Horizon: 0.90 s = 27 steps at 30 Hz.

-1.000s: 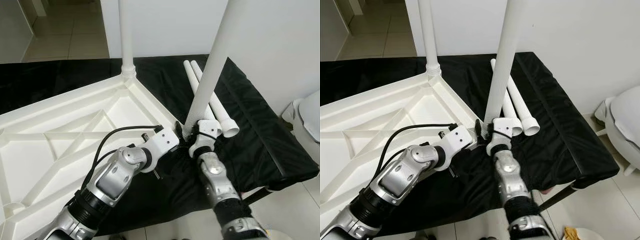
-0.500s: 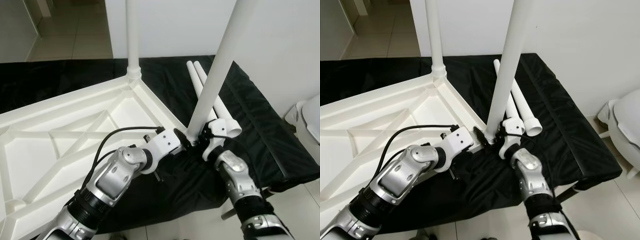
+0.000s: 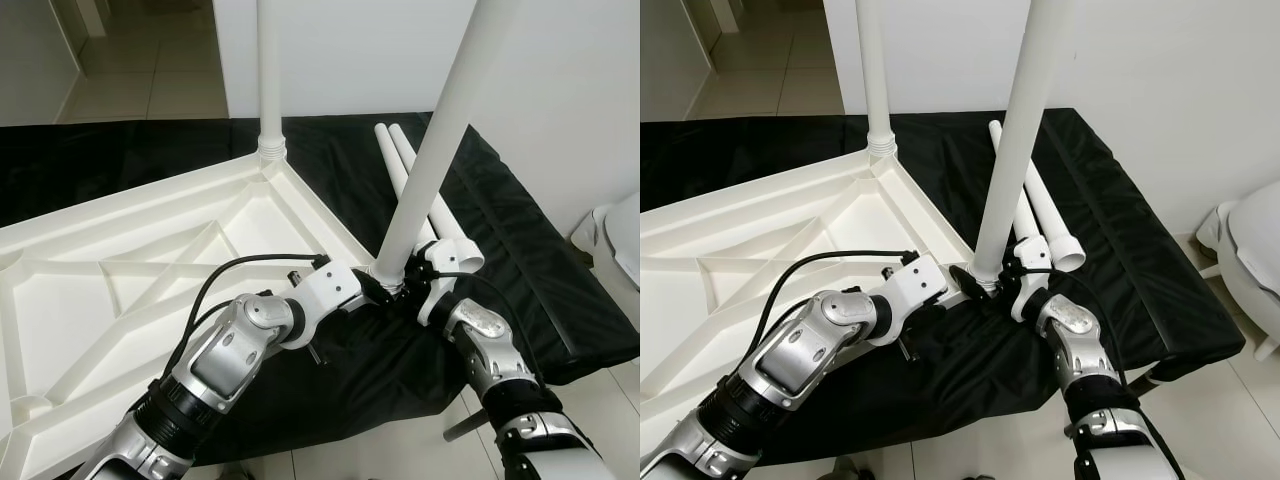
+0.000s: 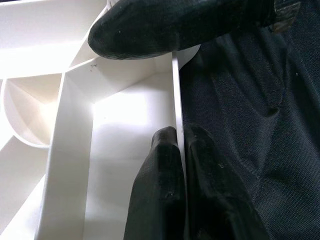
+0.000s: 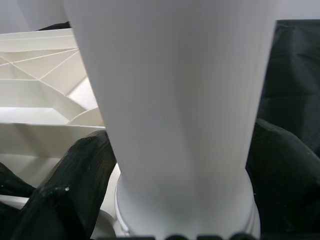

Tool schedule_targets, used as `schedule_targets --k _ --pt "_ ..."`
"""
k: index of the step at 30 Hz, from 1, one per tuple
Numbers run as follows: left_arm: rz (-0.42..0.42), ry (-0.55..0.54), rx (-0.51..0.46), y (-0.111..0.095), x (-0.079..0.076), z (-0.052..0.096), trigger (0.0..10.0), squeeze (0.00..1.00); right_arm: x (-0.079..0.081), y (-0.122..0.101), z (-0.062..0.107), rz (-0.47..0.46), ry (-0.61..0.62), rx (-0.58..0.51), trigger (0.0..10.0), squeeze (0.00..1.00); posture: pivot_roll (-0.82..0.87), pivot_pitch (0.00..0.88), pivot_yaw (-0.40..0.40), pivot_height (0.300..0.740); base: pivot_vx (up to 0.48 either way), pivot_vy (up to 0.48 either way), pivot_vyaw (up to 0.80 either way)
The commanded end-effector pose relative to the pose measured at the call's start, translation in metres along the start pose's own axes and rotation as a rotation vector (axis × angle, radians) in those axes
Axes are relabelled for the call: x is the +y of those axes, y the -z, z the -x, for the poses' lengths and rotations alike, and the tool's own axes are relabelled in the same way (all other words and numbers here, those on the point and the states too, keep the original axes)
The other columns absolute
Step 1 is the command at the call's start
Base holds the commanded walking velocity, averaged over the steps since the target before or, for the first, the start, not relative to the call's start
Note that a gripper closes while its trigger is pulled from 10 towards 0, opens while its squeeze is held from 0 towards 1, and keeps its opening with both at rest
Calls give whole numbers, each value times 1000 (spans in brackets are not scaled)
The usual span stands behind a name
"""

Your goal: Building children table

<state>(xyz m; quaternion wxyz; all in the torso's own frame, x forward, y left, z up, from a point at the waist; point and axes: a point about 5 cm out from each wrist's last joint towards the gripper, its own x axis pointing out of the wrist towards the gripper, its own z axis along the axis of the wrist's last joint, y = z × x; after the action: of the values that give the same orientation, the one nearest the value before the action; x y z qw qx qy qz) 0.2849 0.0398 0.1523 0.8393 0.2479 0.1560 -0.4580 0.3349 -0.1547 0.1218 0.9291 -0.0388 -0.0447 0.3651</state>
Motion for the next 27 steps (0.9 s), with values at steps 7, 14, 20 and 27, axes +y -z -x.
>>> schedule_targets --k 7,14,20,27 --pt "-62 -39 -93 -20 7 8 10000 0 -6 13 15 -22 22 43 0 0 -7 79 8 740 0 0 0" --pt "-65 -40 -93 -21 9 8 10000 0 -7 13 12 -35 51 18 0 0 -11 83 12 740 0 0 0" --pt "-63 -42 -92 -21 9 8 10000 0 1 15 2 -37 151 31 0 0 -10 88 8 740 0 0 0" --pt "-58 -42 -90 -20 8 8 10000 0 15 13 -13 -97 325 8 0 0 -11 94 3 740 0 0 0"
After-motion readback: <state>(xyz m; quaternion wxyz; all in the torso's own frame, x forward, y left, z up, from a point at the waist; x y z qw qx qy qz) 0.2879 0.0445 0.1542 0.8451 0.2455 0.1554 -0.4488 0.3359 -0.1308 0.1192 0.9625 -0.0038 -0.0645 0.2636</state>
